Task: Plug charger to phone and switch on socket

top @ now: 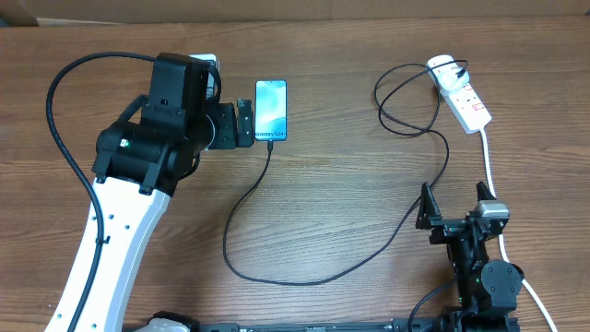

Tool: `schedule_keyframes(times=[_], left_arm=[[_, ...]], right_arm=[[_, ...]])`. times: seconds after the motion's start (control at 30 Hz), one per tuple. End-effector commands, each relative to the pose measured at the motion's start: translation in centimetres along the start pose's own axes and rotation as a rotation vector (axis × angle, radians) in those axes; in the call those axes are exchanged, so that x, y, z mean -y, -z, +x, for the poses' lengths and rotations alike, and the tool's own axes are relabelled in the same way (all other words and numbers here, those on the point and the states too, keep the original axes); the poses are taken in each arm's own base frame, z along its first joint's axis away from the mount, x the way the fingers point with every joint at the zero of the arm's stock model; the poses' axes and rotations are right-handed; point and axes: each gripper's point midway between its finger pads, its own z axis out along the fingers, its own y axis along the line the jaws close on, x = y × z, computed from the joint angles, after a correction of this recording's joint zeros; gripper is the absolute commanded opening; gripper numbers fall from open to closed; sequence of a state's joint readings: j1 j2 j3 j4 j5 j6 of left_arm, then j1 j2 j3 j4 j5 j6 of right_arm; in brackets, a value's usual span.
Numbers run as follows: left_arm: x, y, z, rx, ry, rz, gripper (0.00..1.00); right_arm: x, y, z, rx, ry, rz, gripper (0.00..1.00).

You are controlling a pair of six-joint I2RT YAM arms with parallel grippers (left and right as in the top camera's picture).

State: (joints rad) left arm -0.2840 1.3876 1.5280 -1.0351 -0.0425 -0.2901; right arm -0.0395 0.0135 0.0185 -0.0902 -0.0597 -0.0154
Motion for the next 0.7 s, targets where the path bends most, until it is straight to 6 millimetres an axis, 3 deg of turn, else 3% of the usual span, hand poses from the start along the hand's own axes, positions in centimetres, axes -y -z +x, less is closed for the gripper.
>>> schedule_keyframes(times=[0.0, 0.67], left_arm=[[-0.19, -0.16, 0.22, -0.004, 0.011, -0.013, 0.99], [-0.19, -0.16, 0.22, -0.004, 0.011, -0.013, 1.00]], right_arm=[[0.38, 0.00, 0.14, 0.005, 0.070, 0.019, 1.00], [-0.21, -0.01, 0.17, 0.005, 0.062, -0.004, 1.00]])
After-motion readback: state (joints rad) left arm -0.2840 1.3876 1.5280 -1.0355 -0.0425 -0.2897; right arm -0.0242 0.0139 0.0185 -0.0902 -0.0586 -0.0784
